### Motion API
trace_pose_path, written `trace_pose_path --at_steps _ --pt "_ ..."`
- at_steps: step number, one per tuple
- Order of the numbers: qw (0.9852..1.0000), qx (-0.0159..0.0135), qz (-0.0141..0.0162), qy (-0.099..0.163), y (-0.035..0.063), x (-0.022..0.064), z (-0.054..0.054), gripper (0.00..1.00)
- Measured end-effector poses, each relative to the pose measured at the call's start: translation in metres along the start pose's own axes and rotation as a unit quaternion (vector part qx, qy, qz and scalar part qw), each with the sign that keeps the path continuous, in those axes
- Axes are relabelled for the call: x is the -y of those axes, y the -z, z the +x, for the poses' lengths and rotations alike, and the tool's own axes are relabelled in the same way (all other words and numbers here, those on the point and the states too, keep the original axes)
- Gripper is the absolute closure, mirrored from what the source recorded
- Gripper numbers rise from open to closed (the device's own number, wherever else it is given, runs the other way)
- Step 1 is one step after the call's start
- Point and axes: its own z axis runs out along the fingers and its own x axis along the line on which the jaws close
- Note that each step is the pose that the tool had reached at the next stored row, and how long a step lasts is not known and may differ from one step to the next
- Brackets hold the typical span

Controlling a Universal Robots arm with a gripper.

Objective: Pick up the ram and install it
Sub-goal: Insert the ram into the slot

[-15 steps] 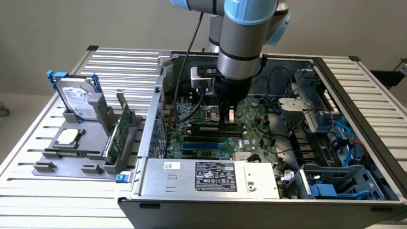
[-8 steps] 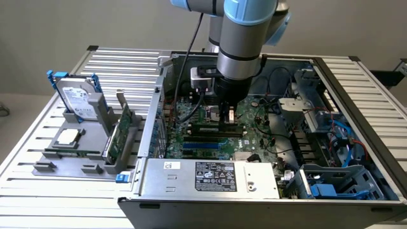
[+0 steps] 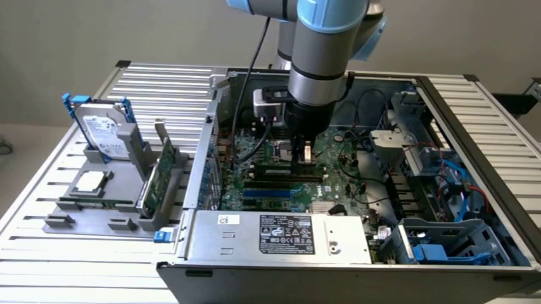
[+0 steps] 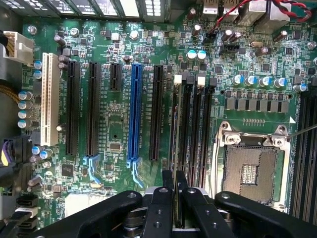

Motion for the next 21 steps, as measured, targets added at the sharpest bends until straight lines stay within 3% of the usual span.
trace_pose_path --at_steps 12,21 --pt "1.0000 -0.0041 0.0006 0.000 -0.0022 0.0001 -0.0012 0.86" --pt "1.0000 -0.0052 0.0006 0.000 -0.0025 0.0002 -0.0041 0.86"
